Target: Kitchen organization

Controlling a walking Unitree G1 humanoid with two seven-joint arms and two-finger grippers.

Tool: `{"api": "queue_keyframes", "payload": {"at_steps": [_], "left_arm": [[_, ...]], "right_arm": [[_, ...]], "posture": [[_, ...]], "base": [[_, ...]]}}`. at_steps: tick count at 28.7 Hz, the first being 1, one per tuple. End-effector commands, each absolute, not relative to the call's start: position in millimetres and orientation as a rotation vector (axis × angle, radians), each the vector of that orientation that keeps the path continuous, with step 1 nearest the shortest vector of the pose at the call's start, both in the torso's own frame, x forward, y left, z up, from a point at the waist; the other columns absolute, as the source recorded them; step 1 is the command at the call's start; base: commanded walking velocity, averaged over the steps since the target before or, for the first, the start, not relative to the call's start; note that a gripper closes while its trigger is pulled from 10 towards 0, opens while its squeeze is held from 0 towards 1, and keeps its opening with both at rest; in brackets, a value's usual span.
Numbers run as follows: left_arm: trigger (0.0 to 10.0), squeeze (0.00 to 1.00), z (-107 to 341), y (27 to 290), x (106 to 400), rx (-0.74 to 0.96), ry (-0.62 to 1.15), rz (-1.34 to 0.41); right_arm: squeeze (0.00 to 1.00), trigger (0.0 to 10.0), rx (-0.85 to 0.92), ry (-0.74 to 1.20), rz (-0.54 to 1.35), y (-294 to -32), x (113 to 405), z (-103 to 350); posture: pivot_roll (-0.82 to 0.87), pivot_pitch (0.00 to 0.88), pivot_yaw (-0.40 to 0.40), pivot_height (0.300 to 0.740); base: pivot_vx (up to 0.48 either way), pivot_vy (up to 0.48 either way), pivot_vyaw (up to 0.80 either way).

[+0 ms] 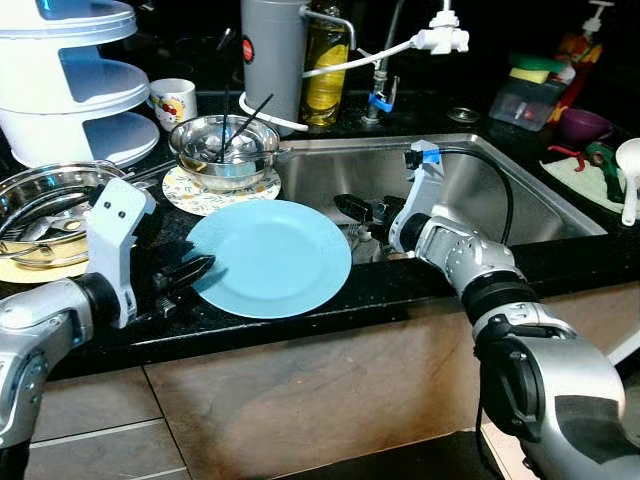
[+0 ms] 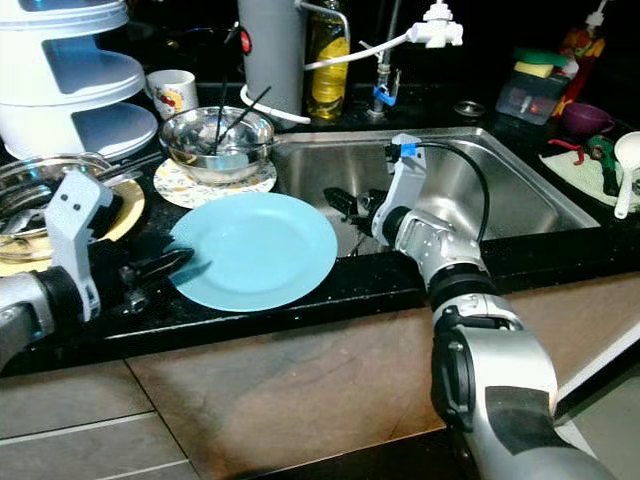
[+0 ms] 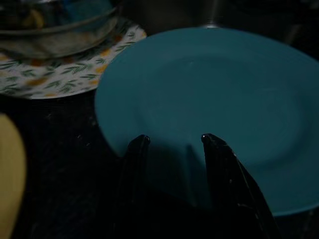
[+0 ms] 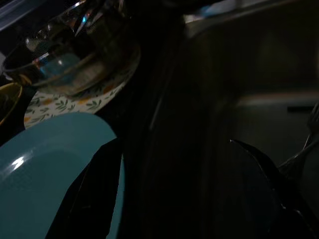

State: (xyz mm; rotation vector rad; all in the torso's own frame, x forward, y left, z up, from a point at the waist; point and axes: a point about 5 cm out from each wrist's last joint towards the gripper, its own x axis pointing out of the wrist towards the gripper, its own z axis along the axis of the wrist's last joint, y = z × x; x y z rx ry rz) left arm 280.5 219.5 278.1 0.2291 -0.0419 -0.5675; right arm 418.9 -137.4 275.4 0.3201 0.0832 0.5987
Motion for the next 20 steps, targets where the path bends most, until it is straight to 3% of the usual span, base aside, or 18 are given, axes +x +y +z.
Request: {"api": "queue_keyframes", "payload": {"at_steps": [1,8,20], "left_arm": [[10.0,0.0,277.8,221.8,275.8,0.244,-0.027,-0.572],[10.0,0.0,284.9,233.8,273.3,0.248,-0.036,-0.536],[10.0,0.0,275.6,225.5,275.6,0.22,-0.03,-0.544]], "right_arm": [[0.0,10.0,0.295,0.124,0.635,-136.0,416.4,266.1],[0.0,10.0,0.367,0.237,0.699,-124.2,412.5,255.3],[0.0,10.0,0.461,0.279,0.816,-105.2,407.8,263.8]], "posture": [[0.03,0.142,-0.096,0.74],[0.03,0.148,-0.098,0.74],[0.02,0.153,-0.107,0.74]], "base": [[0.0,0.0,0.0],[0.0,0.0,0.0],[0.0,0.0,0.0]]}}
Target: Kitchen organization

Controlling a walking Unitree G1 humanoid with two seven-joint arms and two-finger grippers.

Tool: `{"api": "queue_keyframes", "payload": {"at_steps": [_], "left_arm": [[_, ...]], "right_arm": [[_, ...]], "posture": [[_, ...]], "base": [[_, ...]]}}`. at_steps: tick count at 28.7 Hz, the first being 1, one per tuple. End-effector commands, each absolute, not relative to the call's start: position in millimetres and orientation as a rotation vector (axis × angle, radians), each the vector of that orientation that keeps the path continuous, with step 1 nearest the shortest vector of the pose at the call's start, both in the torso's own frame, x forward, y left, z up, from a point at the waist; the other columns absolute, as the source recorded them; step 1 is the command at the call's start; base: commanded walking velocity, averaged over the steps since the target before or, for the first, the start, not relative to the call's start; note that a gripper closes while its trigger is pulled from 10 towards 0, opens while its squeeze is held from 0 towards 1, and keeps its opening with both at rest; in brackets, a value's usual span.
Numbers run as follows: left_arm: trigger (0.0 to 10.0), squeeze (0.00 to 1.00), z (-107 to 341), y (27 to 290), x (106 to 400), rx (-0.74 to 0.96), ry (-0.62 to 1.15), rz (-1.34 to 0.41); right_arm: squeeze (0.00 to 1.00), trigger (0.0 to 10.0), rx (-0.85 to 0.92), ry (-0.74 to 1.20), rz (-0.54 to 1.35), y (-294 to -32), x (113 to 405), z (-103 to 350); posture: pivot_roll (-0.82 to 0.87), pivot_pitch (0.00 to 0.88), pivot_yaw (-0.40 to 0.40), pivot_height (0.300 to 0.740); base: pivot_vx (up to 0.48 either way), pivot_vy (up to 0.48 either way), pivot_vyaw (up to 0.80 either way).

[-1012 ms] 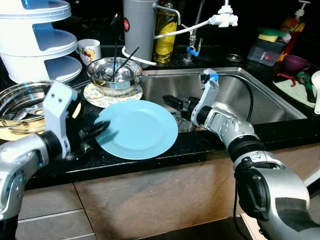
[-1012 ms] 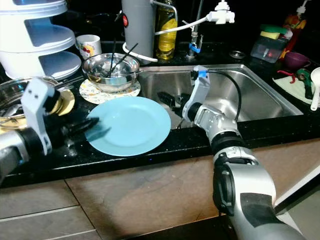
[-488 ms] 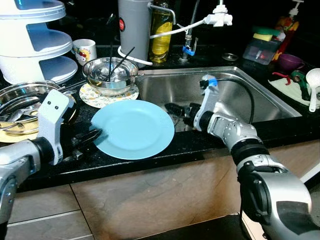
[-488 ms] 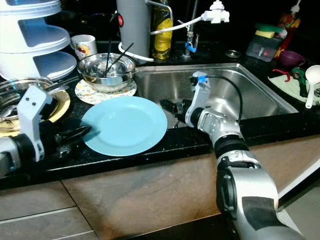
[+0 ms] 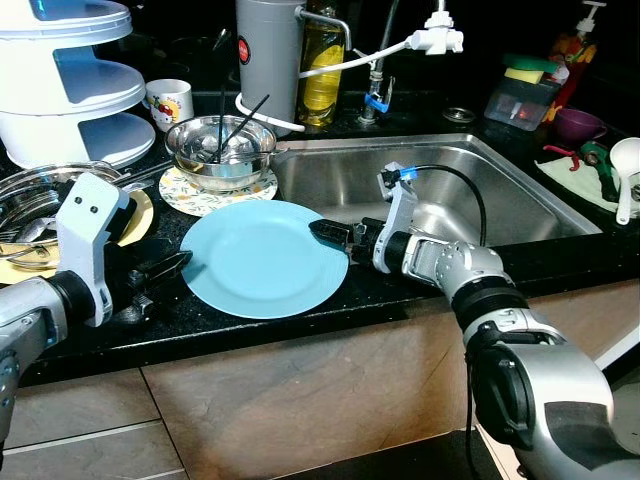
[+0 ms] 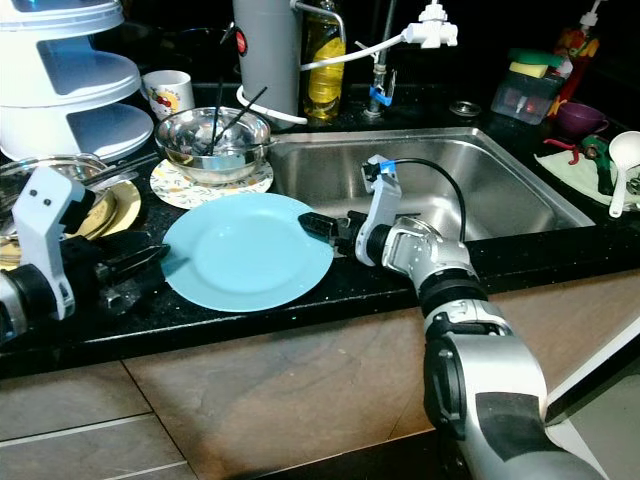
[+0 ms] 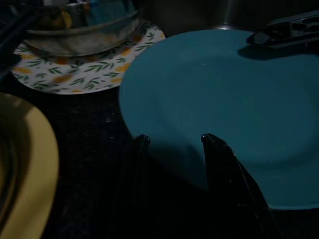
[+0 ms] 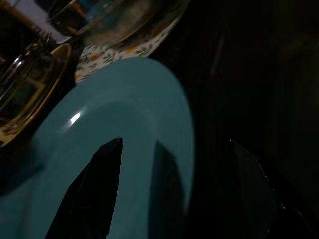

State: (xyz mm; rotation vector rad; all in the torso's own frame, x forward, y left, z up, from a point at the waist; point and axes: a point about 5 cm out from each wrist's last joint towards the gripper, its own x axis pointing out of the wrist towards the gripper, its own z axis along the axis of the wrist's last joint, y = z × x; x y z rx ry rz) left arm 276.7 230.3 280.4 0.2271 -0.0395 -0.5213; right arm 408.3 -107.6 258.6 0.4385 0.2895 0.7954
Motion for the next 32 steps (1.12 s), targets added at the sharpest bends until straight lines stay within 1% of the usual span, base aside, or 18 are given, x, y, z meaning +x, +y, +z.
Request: {"api": "queue_keyframes", "payload": {"at_steps": [1,7,15,22,27,29,30,31,32], "left_arm": [[10.0,0.0,275.1,225.2,275.4,0.219,-0.029,-0.546],[10.0,0.0,260.7,217.9,276.4,0.228,0.019,-0.563],[10.0,0.0,254.1,212.4,278.8,0.223,0.033,-0.569],[10.0,0.0,252.3,209.4,280.9,0.217,0.031,-0.569],[10.0,0.0,249.8,207.8,281.6,0.214,0.032,-0.569],[10.0,0.0,249.4,207.5,281.9,0.212,0.031,-0.568],[10.0,0.0,249.2,207.4,282.1,0.212,0.031,-0.567],[10.0,0.0,249.2,207.4,282.1,0.212,0.031,-0.567],[10.0,0.0,248.9,207.5,282.4,0.211,0.03,-0.564]], "right_arm": [[0.0,10.0,0.461,0.28,0.817,-105.0,407.7,263.9],[0.0,10.0,0.523,0.298,0.878,-95.0,404.7,272.1],[0.0,10.0,0.6,0.335,0.95,-87.5,399.9,277.4],[0.0,10.0,0.585,0.36,0.994,-81.6,396.8,276.2],[0.0,10.0,0.549,0.405,1.089,-72.0,389.6,275.0],[0.0,7.6,0.544,0.418,1.103,-70.0,388.1,273.7],[0.0,4.9,0.544,0.423,1.105,-69.5,387.8,273.3],[0.0,4.9,0.544,0.423,1.105,-69.5,387.8,273.3],[0.0,0.0,0.549,0.425,1.1,-69.3,387.8,272.9]], "posture": [[0.02,0.153,-0.107,0.74],[0.01,0.156,-0.109,0.74],[0.0,0.161,-0.109,0.74],[0.0,0.156,-0.109,0.74],[0.0,0.158,-0.11,0.74],[0.0,0.158,-0.11,0.74],[0.0,0.158,-0.11,0.74],[0.0,0.158,-0.11,0.74],[0.0,0.158,-0.11,0.74]], "base": [[0.0,0.0,0.0],[0.0,0.0,0.0],[0.0,0.0,0.0],[0.0,0.0,0.0],[0.0,0.0,0.0],[0.0,0.0,0.0],[0.0,0.0,0.0],[0.0,0.0,0.0],[0.0,0.0,0.0]]}}
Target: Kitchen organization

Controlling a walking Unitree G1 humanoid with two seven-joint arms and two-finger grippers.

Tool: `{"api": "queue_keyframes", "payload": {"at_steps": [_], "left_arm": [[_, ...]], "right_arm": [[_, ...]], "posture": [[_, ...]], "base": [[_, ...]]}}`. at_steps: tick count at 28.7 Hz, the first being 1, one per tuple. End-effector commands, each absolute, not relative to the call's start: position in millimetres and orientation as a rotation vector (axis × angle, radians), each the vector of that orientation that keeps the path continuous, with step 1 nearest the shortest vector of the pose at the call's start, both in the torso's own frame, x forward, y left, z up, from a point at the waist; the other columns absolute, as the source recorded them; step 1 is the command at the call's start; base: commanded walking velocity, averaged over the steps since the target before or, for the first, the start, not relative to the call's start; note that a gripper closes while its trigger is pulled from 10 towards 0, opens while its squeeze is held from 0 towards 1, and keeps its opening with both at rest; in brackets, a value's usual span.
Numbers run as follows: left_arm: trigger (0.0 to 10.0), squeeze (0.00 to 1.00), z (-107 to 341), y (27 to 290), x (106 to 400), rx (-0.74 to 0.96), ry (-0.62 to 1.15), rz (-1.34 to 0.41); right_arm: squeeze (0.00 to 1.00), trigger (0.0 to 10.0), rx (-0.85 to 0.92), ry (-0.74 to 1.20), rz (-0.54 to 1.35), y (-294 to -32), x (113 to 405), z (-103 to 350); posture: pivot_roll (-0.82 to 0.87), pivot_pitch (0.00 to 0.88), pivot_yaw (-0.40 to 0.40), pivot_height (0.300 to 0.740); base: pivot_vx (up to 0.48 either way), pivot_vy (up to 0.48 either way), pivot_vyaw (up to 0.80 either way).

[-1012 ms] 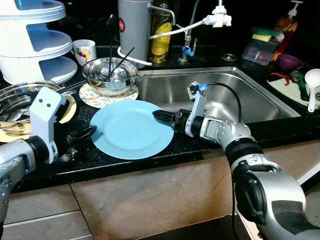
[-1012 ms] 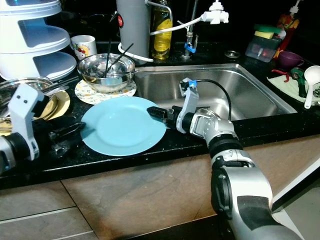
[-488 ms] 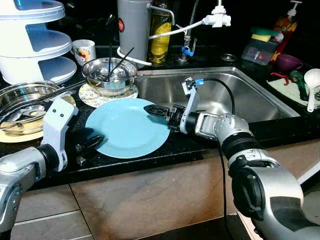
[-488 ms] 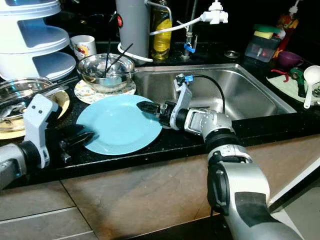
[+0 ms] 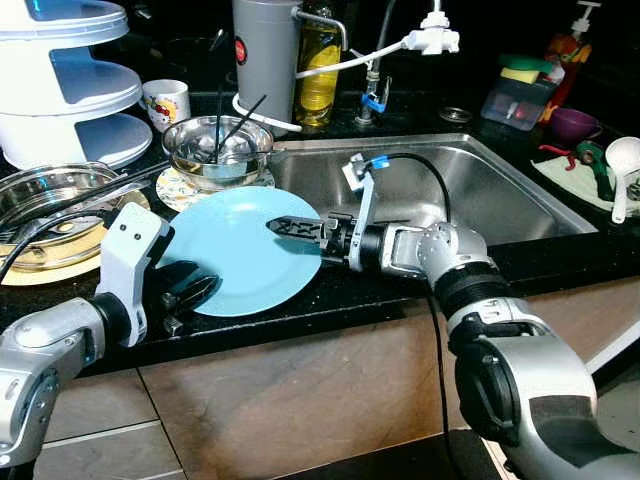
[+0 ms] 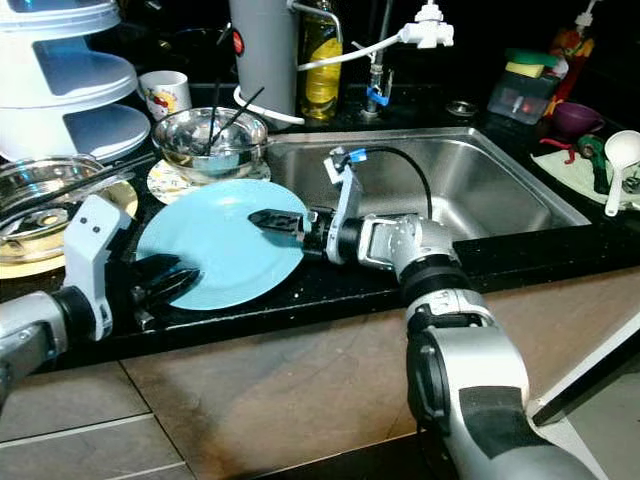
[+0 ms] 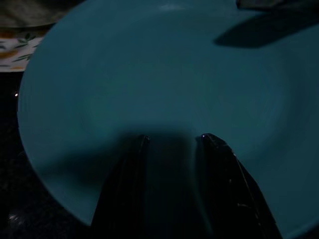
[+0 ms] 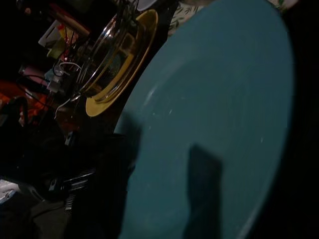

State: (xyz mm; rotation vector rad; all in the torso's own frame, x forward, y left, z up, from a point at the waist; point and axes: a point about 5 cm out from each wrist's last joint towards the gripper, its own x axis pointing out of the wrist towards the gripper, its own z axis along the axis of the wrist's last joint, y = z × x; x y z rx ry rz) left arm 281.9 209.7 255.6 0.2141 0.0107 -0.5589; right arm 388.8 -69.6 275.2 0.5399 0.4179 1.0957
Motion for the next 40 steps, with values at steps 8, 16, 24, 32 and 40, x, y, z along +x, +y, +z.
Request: {"api": "queue_keyframes", "payload": {"at_steps": [8,16,24,32,40], "left_arm": [[10.0,0.0,250.8,208.8,284.6,0.215,0.019,-0.554],[10.0,0.0,264.7,211.7,291.3,0.175,-0.059,-0.502],[10.0,0.0,297.4,207.0,299.6,-0.009,-0.236,-0.461],[10.0,0.0,314.3,182.4,290.4,-0.093,-0.308,-0.671],[10.0,0.0,291.7,162.5,299.9,0.023,-0.166,-0.703]], "right_arm": [[0.0,0.0,0.564,0.403,1.069,-72.9,390.1,274.4],[0.0,0.0,0.59,0.39,1.018,-80.1,392.8,272.6],[0.0,0.0,0.597,0.327,0.853,-116.7,402.1,272.4],[0.0,0.0,0.586,0.202,0.66,-168.4,407.9,287.1],[0.0,0.0,0.534,0.044,0.512,-222.3,403.8,319.3]], "posture": [[0.0,0.158,-0.106,0.74],[0.0,0.157,-0.097,0.74],[0.01,0.158,-0.089,0.74],[0.01,0.159,-0.071,0.74],[0.02,0.161,-0.059,0.74]], "base": [[0.0,0.0,0.0],[0.0,0.0,0.0],[0.0,0.0,0.0],[0.0,0.0,0.0],[0.0,0.0,0.0]]}}
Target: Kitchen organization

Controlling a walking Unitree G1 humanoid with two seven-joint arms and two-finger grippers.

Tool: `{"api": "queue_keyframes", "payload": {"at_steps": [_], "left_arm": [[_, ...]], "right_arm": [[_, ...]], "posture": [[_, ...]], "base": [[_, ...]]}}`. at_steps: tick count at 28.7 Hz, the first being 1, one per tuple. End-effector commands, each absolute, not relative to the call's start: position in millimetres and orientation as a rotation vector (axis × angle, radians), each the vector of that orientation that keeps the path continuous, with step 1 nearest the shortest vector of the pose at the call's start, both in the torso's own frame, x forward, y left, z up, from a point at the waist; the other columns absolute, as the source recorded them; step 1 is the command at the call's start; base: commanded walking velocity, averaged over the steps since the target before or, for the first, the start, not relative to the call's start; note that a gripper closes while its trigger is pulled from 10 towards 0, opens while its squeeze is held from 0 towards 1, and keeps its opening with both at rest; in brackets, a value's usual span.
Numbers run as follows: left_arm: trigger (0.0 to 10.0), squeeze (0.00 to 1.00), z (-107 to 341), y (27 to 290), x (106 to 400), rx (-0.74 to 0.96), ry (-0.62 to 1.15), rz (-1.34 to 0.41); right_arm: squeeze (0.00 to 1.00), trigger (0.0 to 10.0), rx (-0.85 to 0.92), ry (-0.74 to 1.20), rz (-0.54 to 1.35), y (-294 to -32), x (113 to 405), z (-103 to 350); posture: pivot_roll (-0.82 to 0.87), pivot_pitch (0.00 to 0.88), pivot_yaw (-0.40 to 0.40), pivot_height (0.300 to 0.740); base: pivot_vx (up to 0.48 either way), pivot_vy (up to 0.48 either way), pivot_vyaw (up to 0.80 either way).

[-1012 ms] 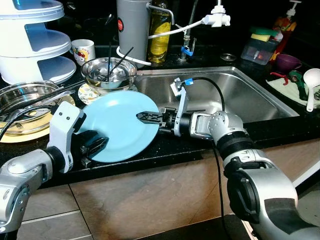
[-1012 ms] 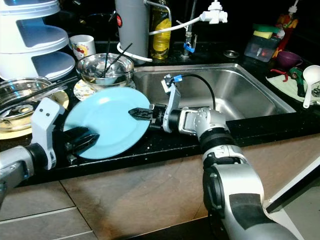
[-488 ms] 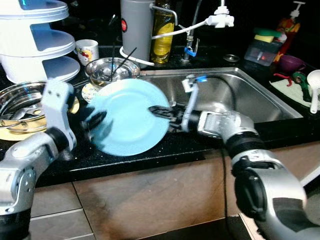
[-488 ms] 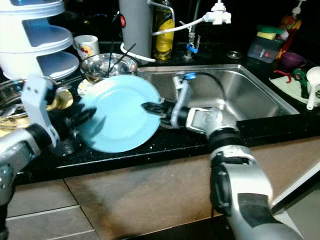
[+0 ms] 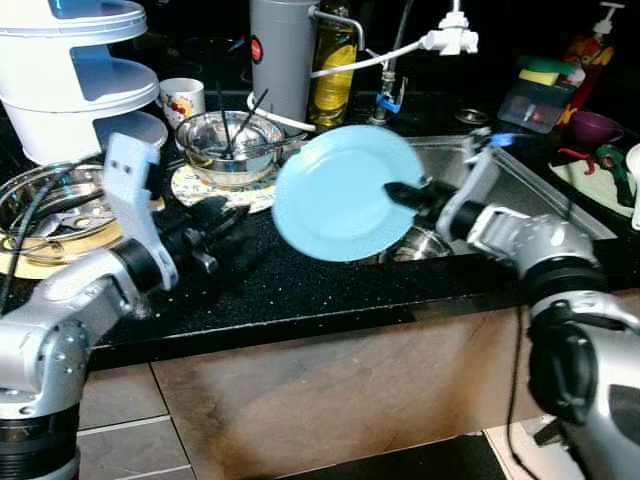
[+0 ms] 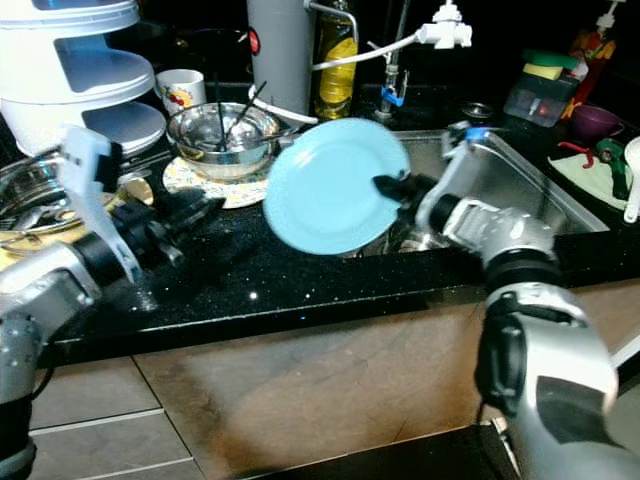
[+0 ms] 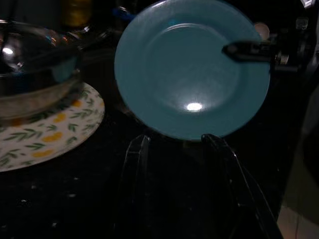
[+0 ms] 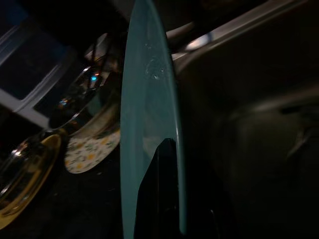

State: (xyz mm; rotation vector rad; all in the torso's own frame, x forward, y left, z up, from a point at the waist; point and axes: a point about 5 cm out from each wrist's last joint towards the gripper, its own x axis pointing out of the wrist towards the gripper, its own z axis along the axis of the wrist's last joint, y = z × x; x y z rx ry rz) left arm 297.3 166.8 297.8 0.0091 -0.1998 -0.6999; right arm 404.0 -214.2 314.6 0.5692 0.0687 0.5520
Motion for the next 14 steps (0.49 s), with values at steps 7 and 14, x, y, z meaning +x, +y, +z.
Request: {"api": "queue_keyframes", "payload": {"at_steps": [7,14], "left_arm": [[10.0,0.0,282.4,135.0,317.2,0.119,-0.135,-0.685],[10.0,0.0,283.9,82.8,336.9,0.086,-0.175,-0.729]], "right_arm": [[0.0,0.0,0.282,-0.078,0.219,-248.0,408.2,320.7],[0.0,0.0,0.082,-0.063,0.17,-231.9,414.4,289.8]], "posture": [[0.02,0.163,-0.058,0.74],[0.02,0.165,-0.053,0.74]], "base": [[0.0,0.0,0.0],[0.0,0.0,0.0]]}}
